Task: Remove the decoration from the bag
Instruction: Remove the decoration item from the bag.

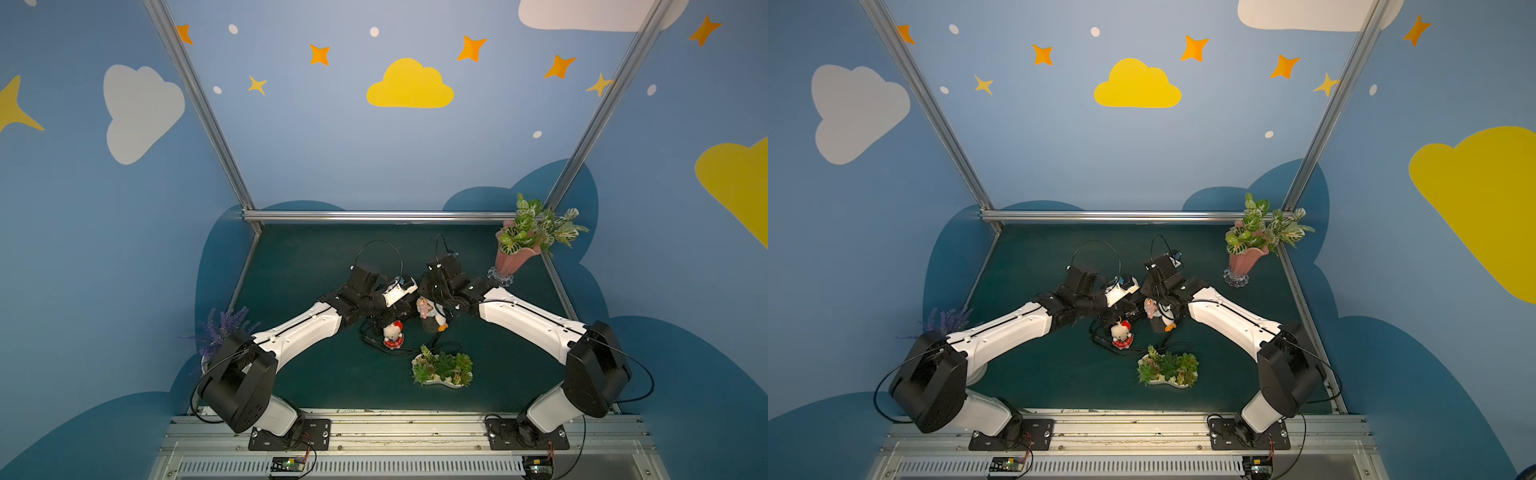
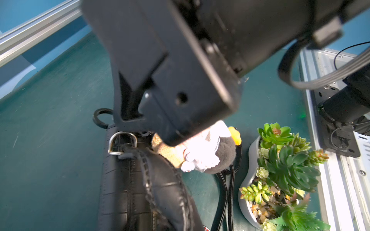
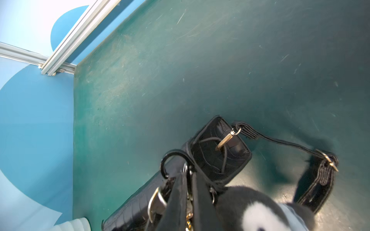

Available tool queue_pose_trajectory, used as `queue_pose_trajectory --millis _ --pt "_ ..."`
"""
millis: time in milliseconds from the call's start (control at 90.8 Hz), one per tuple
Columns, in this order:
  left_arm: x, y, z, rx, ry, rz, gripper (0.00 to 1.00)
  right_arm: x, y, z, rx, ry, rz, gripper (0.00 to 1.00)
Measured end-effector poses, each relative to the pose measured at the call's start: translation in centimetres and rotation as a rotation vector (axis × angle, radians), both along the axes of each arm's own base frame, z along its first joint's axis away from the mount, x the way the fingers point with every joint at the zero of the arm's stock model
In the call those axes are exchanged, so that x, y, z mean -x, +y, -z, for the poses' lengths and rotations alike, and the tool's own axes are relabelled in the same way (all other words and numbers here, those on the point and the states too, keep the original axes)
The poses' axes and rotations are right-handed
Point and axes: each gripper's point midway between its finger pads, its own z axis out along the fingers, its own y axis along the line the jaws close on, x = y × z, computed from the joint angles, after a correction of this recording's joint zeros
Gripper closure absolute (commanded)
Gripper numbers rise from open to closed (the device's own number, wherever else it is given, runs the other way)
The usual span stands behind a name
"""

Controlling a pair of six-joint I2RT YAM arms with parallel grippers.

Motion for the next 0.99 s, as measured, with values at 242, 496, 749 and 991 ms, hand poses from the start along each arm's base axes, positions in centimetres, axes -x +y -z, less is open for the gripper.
queue_pose_trajectory --millis 242,496,749,991 --pt "-0.3 0.4 -0.1 0.005 -0.007 -0.04 0.86 0.8 -1.4 0.9 0.053 -0.027 -0.02 1.0" --pt "-0.3 0.4 -0.6 0.035 -0.013 -0.061 0.44 1.7 -3.2 -1.9 0.052 -0.156 -0.052 1.0" --pt "0.5 1.1 -3.2 0.142 -0.098 -0.073 0.0 2.7 -5.2 -5.5 0.01 -0.308 -0.051 1.0" --pt "1.8 -0.6 -7.0 0.302 -0.2 0.013 0.0 3.3 -5.9 -9.0 -0.113 -0.393 -0.02 1.0"
